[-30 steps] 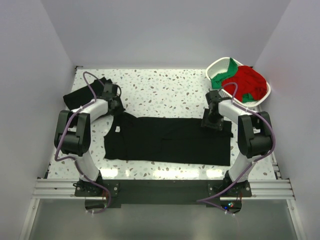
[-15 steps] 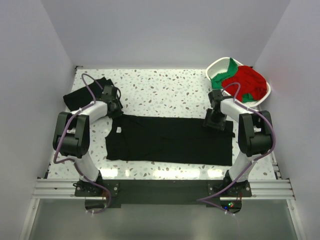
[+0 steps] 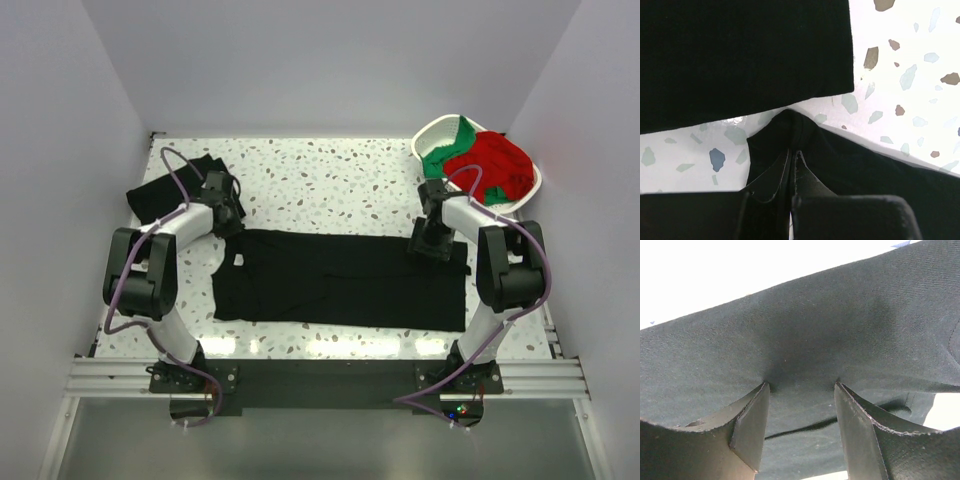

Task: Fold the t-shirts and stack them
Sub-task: Fold the tshirt

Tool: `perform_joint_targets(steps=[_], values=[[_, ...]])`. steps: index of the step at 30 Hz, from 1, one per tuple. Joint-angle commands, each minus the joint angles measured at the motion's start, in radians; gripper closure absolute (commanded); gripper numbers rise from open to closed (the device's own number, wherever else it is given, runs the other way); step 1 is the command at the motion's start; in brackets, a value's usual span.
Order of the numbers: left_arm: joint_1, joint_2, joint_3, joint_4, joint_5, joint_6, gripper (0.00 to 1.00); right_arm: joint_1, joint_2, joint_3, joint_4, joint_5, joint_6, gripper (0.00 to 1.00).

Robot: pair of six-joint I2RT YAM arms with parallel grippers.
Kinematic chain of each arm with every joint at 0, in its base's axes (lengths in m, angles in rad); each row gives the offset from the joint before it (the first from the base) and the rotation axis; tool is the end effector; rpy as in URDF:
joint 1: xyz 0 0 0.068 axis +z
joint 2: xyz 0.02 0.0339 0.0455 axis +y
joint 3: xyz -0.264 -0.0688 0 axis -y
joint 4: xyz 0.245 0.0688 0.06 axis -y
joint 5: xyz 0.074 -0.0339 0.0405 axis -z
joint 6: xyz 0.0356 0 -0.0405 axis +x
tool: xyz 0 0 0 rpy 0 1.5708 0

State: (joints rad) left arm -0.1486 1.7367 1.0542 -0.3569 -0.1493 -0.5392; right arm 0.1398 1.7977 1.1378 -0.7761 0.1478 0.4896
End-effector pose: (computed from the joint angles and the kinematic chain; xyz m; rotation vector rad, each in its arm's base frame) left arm 0.3439 -0.0461 0.1718 -0.5548 2.5325 -0.0553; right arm 0.3220 0.0400 0.1597 0.5304 2.9166 -0.1468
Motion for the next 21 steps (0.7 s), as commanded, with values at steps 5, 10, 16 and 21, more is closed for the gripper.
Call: perform_joint_targets(steps=[5,10,16,21], values=[[0.014,-0.065,0.047,0.003,0.019,0.001,0.79,-0.022,0.017,0.033,-0.049,0.059,-0.042,0.42],[0.000,-0.088,0.127,-0.043,0.040,0.005,0.45,-0.022,0.000,0.108,-0.091,0.036,-0.077,0.42],[-0.032,-0.173,0.133,-0.102,0.025,-0.007,0.25,-0.019,-0.070,0.175,-0.150,0.021,-0.097,0.41],[-0.137,-0.229,0.099,-0.100,0.048,-0.065,0.21,-0.002,-0.110,0.181,-0.128,-0.074,-0.100,0.41]])
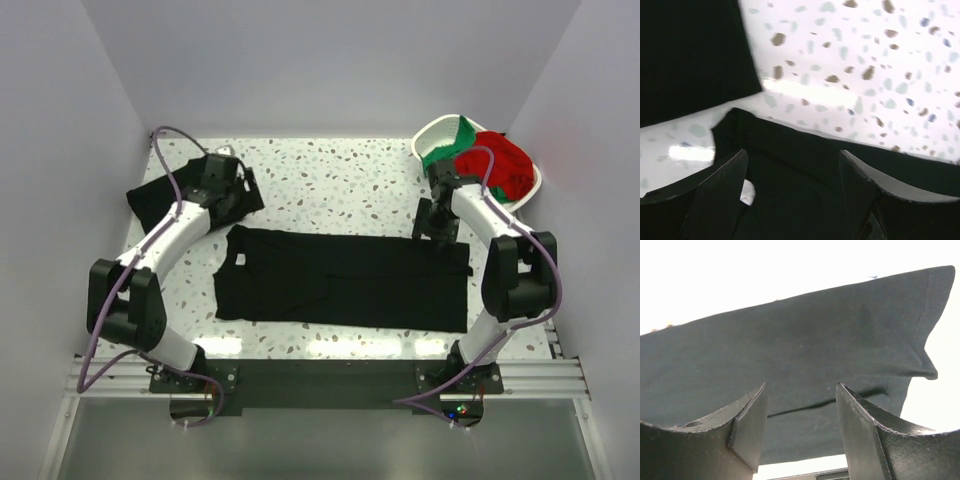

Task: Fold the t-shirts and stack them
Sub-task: Fold the tshirt

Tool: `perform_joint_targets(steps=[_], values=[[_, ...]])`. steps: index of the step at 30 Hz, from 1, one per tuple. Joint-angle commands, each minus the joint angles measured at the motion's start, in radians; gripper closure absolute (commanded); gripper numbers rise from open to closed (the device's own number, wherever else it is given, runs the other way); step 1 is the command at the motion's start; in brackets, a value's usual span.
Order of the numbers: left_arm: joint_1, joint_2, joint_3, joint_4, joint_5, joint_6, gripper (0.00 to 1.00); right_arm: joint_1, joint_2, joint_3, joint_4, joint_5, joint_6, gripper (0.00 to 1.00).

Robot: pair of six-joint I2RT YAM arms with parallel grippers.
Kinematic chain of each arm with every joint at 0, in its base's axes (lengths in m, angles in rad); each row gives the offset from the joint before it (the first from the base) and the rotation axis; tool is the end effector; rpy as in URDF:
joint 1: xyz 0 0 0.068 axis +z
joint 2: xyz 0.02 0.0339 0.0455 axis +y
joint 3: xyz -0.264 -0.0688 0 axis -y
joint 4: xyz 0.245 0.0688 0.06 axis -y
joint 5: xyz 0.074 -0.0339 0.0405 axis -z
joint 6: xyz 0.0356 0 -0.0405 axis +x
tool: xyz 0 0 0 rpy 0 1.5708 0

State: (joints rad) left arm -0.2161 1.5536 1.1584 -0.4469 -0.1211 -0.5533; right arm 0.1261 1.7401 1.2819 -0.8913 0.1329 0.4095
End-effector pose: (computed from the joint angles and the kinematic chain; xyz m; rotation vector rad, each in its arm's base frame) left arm 0.3306 -0.0682 0.2569 -0.4602 2.3712 -0.2099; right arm 0.3327 0.0374 0.2125 0.4296 2.8597 -0.1006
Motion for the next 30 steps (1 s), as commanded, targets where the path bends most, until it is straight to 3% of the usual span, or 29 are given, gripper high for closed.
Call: perform_joint_targets(steps=[1,7,20,30], values=[[-0.119,-0.043,-0.014,-0.010,0.031,-0.065,0.21,0.017,-0.051,0.036,-0.003,-0.068,-0.018,0.41],[-0.275,0.016,-0.080,0.005,0.086,-0.145,0.21,0.043,0.002,0.010,0.067,-0.131,-0.020,0.40],[-0.275,0.123,-0.160,0.019,0.113,-0.132,0.17,0.046,0.125,-0.099,0.180,-0.151,-0.046,0.41],[-0.276,0.313,-0.070,0.068,0.170,-0.088,0.17,0.044,0.141,-0.113,0.062,-0.052,-0.017,0.41]])
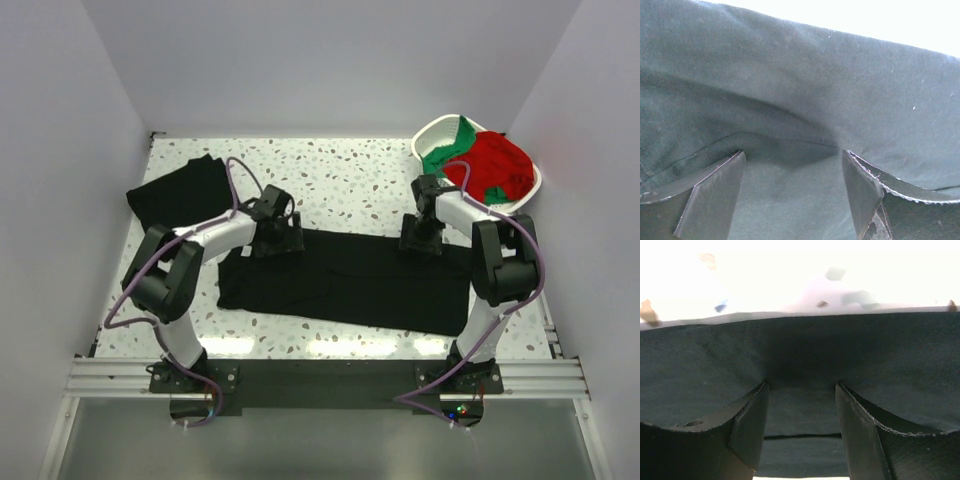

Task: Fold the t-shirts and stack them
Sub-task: Fold the tshirt

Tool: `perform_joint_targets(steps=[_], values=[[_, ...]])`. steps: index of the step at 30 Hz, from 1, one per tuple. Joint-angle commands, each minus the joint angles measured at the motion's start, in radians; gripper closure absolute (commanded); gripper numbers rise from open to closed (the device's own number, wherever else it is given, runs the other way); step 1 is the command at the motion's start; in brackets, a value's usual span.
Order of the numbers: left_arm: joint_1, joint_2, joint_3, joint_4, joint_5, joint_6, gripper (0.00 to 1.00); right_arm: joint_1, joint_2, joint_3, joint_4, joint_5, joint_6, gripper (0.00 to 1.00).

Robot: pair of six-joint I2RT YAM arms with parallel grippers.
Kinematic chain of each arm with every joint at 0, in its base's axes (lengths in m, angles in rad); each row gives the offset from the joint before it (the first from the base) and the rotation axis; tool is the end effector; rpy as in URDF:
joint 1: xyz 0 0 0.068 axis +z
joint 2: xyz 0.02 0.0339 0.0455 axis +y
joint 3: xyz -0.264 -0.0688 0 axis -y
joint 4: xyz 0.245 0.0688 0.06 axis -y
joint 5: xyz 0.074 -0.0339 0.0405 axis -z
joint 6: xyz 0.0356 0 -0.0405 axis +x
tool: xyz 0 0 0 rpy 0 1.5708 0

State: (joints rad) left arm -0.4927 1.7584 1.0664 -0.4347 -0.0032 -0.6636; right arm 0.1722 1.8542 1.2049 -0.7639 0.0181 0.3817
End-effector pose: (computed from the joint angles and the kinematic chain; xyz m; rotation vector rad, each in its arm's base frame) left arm 0.3025 -0.1623 0.1638 -0.2356 2.7384 -0.3354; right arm 0.3375 0.0580 0.1584 0.3142 2.9682 0.0385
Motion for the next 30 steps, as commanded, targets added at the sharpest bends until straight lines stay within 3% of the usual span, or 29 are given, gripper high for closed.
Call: perform_joint_targets(steps=[1,12,22,30], values=[[0.000,0.122,0.036,0.059,0.057,0.025,0.17,-0.002,0.020,-0.038,-0.074,0.068,0.014,0.41],[-0.003,0.383,0.363,0.008,0.137,0.093,0.17,-0.002,-0.015,-0.010,-0.167,0.129,0.031,0.41],[0.055,0.636,0.774,-0.145,0.083,0.147,0.17,0.004,-0.039,-0.054,-0.147,0.016,0.065,0.41],[0.126,0.763,0.971,-0.107,0.155,0.171,0.17,0.090,-0.065,-0.117,-0.126,-0.036,0.135,0.41]])
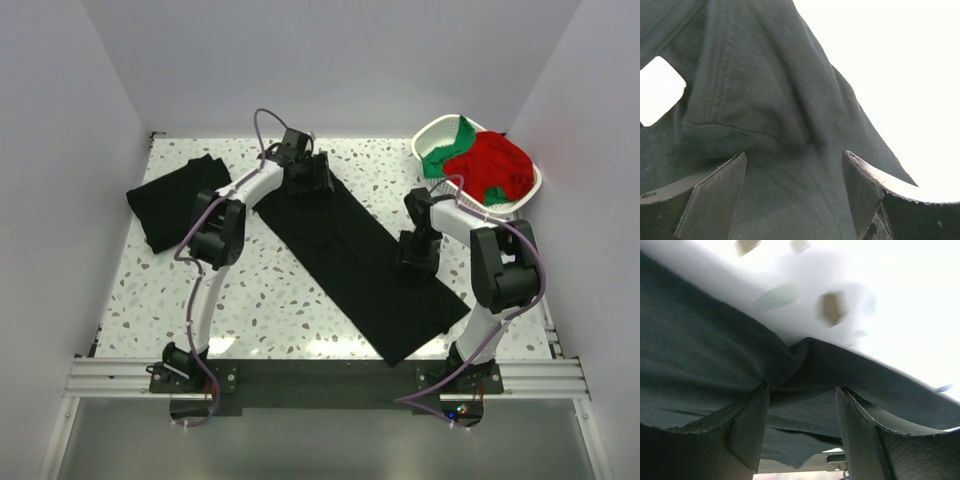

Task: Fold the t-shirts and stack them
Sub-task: Fold the tshirt

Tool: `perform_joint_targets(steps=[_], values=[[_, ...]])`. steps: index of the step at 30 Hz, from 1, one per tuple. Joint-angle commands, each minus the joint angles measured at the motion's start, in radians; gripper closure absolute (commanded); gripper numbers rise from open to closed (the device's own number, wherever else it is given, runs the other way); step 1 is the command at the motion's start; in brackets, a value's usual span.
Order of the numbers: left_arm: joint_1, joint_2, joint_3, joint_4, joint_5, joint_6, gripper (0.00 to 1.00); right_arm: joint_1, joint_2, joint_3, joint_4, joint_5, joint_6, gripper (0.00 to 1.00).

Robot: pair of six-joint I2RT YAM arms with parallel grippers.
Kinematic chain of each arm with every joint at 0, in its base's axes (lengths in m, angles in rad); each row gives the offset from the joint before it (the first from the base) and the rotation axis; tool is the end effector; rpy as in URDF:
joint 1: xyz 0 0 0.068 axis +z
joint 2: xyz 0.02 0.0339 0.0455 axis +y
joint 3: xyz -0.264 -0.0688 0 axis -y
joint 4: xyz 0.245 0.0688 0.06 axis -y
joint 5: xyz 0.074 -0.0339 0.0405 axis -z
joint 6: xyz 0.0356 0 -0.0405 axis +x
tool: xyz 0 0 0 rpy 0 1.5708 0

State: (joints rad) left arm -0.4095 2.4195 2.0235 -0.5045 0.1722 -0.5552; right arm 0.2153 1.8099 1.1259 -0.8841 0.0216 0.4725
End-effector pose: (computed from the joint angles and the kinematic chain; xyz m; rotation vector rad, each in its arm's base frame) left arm 0.4884 -0.2186 0.1634 -0.1095 2.5570 -0.6089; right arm 0.3036 0.0656 0.1521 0.4017 3.1058 -0.0304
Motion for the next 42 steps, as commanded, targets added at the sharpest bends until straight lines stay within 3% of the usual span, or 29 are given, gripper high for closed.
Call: perform_joint_targets(steps=[1,15,25,31,35,42], values=[[0.044,0.108,0.023,-0.016,-0.014,0.069,0.17,0.076,-0.029,-0.050,-0.001,-0.051,0.054,0.41],[0.054,0.182,0.139,0.188,0.190,0.156,0.17,0.314,-0.086,-0.054,0.010,-0.117,0.232,0.41],[0.032,-0.043,0.106,0.256,0.225,0.103,0.16,0.320,-0.236,0.048,-0.115,-0.054,0.112,0.40],[0.029,-0.187,-0.021,0.158,0.149,0.029,0.16,0.325,-0.267,-0.095,0.012,-0.097,0.080,0.40],[0.029,-0.241,-0.214,0.150,0.118,0.009,0.16,0.326,-0.265,-0.147,0.083,-0.132,0.080,0.40],[0.031,-0.241,-0.350,0.153,0.072,-0.020,0.16,0.340,-0.228,-0.176,0.145,-0.166,0.075,0.40]])
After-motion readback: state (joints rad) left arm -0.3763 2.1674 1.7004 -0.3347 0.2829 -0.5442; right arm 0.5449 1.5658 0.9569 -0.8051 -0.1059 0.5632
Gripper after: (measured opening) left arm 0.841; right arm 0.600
